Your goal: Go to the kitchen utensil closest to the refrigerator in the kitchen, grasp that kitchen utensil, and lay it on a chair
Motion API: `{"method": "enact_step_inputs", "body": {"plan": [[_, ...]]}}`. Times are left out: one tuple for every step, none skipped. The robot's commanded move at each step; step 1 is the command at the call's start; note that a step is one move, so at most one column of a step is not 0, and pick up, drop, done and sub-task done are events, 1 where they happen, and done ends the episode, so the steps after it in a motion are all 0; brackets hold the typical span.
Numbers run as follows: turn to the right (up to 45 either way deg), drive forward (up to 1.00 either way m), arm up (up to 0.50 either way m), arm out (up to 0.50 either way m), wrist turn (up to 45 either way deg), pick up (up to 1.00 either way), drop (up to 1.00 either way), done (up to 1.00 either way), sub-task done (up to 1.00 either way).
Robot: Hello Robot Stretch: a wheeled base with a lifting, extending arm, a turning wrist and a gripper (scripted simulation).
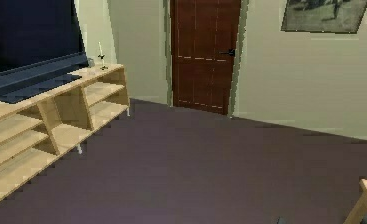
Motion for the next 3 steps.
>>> {"method": "enact_step_inputs", "body": {"plan": [[0.0, 0.00, 0.00, 0.00, 0.0, 0.00, 1.00, 0.00, 0.00], [0.0, 0.00, 0.10, 0.00, 0.0, 0.00, 0.00, 0.00, 0.00], [0.0, 0.00, 0.00, -0.08, 0.0, 0.00, 0.00, 0.00, 0.00]]}}
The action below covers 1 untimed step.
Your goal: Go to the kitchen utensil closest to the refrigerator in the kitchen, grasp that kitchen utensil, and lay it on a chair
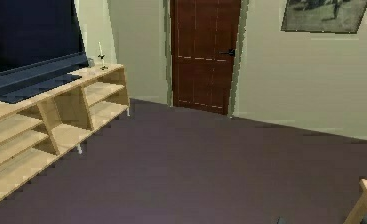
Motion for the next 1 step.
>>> {"method": "enact_step_inputs", "body": {"plan": [[0.0, 0.00, 0.00, 0.00, 0.0, 0.00, 0.00, 1.00, 0.00]]}}
